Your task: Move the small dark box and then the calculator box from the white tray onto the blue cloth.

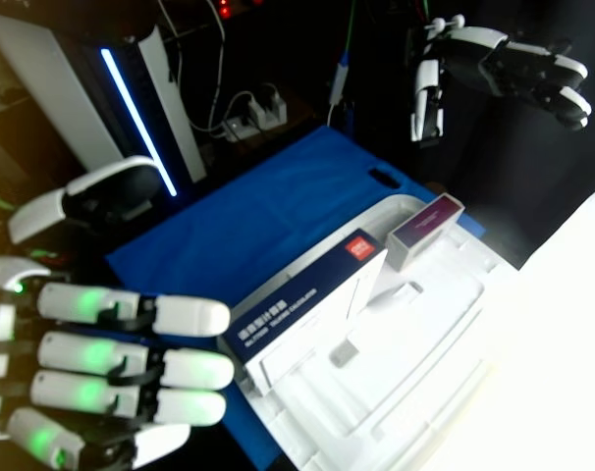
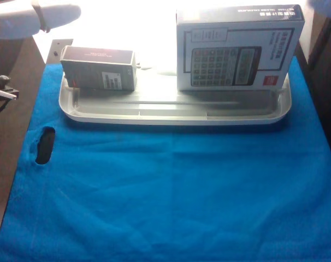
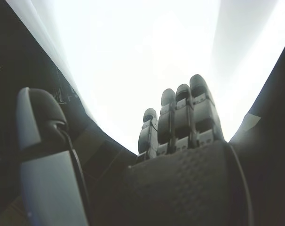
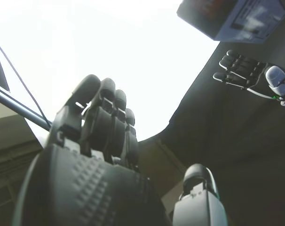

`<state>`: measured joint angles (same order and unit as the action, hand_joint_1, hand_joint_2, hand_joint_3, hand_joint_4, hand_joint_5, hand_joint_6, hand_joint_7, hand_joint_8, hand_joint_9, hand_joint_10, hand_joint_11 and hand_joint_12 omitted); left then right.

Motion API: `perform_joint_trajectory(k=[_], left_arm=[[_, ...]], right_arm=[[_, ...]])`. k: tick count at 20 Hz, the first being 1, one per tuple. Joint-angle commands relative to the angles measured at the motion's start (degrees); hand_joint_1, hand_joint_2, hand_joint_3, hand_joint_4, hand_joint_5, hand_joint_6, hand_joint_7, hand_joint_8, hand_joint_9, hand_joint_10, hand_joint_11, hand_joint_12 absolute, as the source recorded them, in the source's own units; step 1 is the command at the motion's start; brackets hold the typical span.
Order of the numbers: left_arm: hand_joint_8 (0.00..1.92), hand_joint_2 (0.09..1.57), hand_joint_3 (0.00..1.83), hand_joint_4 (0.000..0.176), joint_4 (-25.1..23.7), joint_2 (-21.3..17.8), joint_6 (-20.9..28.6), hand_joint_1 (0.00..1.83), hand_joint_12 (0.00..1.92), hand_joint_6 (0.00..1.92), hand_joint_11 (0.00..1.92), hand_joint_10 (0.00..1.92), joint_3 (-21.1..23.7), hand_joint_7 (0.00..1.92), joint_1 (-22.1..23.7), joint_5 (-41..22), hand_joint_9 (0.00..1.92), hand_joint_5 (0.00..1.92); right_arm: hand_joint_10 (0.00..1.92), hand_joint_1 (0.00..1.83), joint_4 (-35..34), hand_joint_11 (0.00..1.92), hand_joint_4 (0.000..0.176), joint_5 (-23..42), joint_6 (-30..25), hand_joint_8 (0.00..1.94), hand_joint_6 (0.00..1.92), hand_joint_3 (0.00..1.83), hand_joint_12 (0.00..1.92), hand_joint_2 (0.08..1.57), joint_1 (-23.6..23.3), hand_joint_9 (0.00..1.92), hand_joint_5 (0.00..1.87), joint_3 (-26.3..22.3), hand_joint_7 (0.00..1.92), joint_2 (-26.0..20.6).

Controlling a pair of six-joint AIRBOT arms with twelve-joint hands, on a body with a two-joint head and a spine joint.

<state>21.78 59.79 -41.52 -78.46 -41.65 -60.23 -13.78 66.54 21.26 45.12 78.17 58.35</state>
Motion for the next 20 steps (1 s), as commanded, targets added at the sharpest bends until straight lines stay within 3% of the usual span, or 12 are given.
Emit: perform_joint_trajectory(k=[1, 5, 8, 9, 11, 12, 13, 15, 16, 18, 19, 20], left_arm=[[0.01, 0.86, 0.01, 0.092, -0.24, -0.15, 0.49, 0.78, 0.35, 0.01, 0.06, 0.01, -0.27, 0.29, 0.87, -6.83, 0.23, 0.28], [0.01, 0.88, 0.01, 0.086, -0.43, -0.17, 0.49, 0.80, 0.35, 0.00, 0.08, 0.02, -0.39, 0.30, 0.91, -6.28, 0.27, 0.29], [0.00, 0.87, 0.00, 0.086, -0.86, -0.10, 0.49, 0.78, 0.63, 0.00, 0.11, 0.00, -0.60, 0.40, 0.91, -5.54, 0.41, 0.30], [0.00, 0.85, 0.00, 0.115, -1.46, -0.18, 0.49, 0.82, 0.75, 0.00, 0.07, 0.00, -0.82, 0.44, 0.92, -4.66, 0.42, 0.33], [0.00, 0.87, 0.00, 0.095, -3.85, -0.47, 0.51, 0.88, 0.58, 0.00, 0.00, 0.00, -1.88, 0.48, 2.02, -0.60, 0.33, 0.36], [0.01, 0.89, 0.01, 0.073, -5.11, -0.56, 0.64, 0.91, 0.49, 0.00, 0.00, 0.00, -2.41, 0.50, 2.79, 1.49, 0.34, 0.37], [0.01, 0.89, 0.00, 0.033, -7.68, -0.57, 2.10, 0.91, 0.50, 0.00, 0.07, 0.02, -3.47, 0.52, 4.04, 4.52, 0.37, 0.36], [0.00, 0.85, 0.00, 0.023, -15.66, 0.45, 9.75, 0.89, 0.24, 0.00, 0.00, 0.00, -7.79, 0.51, 6.79, 12.25, 0.30, 0.36], [0.00, 0.81, 0.00, 0.020, -19.33, 1.20, 11.65, 0.92, 0.27, 0.00, 0.06, 0.00, -9.70, 0.50, 8.50, 16.42, 0.37, 0.37], [0.00, 0.77, 0.00, 0.012, -24.99, 1.43, 11.69, 0.93, 0.35, 0.00, 0.01, 0.00, -10.71, 0.50, 11.20, 22.34, 0.36, 0.36], [0.00, 0.76, 0.00, 0.033, -27.97, 1.41, 11.69, 0.96, 0.21, 0.00, 0.00, 0.00, -10.78, 0.51, 12.63, 24.97, 0.28, 0.38], [0.00, 0.75, 0.00, 0.027, -31.47, 1.41, 11.82, 1.00, 0.30, 0.00, 0.09, 0.00, -10.88, 0.49, 14.55, 27.62, 0.30, 0.38]], right_arm=[[0.00, 0.65, -1.10, 0.10, 0.079, 6.76, -0.51, 0.00, 0.00, 0.00, 0.26, 0.80, -0.93, 0.30, 0.34, 0.43, 0.42, -0.03], [0.00, 0.63, -1.05, 0.12, 0.072, 6.76, -0.51, 0.00, 0.00, 0.00, 0.17, 0.78, -0.93, 0.29, 0.33, 0.58, 0.42, -0.03], [0.00, 0.63, -1.02, 0.11, 0.084, 6.76, -0.61, 0.00, 0.01, 0.00, 0.16, 0.75, -0.94, 0.30, 0.35, 0.87, 0.42, -0.03], [0.00, 0.65, -1.02, 0.11, 0.084, 6.76, -0.62, 0.00, 0.01, 0.00, 0.16, 0.77, -0.94, 0.30, 0.36, 0.93, 0.43, -0.04], [0.00, 0.66, -1.00, 0.13, 0.076, 6.76, -0.63, 0.00, 0.01, 0.00, 0.16, 0.76, -0.94, 0.28, 0.36, 0.93, 0.41, -0.04], [0.00, 0.67, -0.96, 0.13, 0.074, 6.76, -0.63, 0.00, 0.01, 0.00, 0.15, 0.76, -0.94, 0.28, 0.36, 0.91, 0.41, -0.04], [0.00, 0.67, -0.86, 0.14, 0.070, 6.76, -0.64, 0.00, 0.01, 0.00, 0.15, 0.76, -0.94, 0.27, 0.36, 0.91, 0.40, 0.03], [0.00, 0.68, -0.78, 0.13, 0.064, 6.75, -0.64, 0.00, 0.01, 0.00, 0.14, 0.75, -0.93, 0.27, 0.36, 0.93, 0.39, 0.16], [0.00, 0.69, -0.77, 0.12, 0.058, 6.75, -0.68, 0.00, 0.01, 0.00, 0.14, 0.75, -0.93, 0.26, 0.37, 0.93, 0.39, 0.16], [0.00, 0.69, -0.56, 0.13, 0.064, 6.75, -0.68, 0.00, 0.01, 0.00, 0.14, 0.75, -0.93, 0.25, 0.37, 0.95, 0.40, 0.16], [0.00, 0.69, -0.49, 0.13, 0.070, 6.75, -0.69, 0.00, 0.01, 0.00, 0.13, 0.75, -0.93, 0.25, 0.37, 0.95, 0.40, 0.16], [0.00, 0.70, -0.47, 0.13, 0.070, 6.75, -0.69, 0.00, 0.01, 0.00, 0.13, 0.75, -0.93, 0.25, 0.38, 0.94, 0.40, 0.16]])
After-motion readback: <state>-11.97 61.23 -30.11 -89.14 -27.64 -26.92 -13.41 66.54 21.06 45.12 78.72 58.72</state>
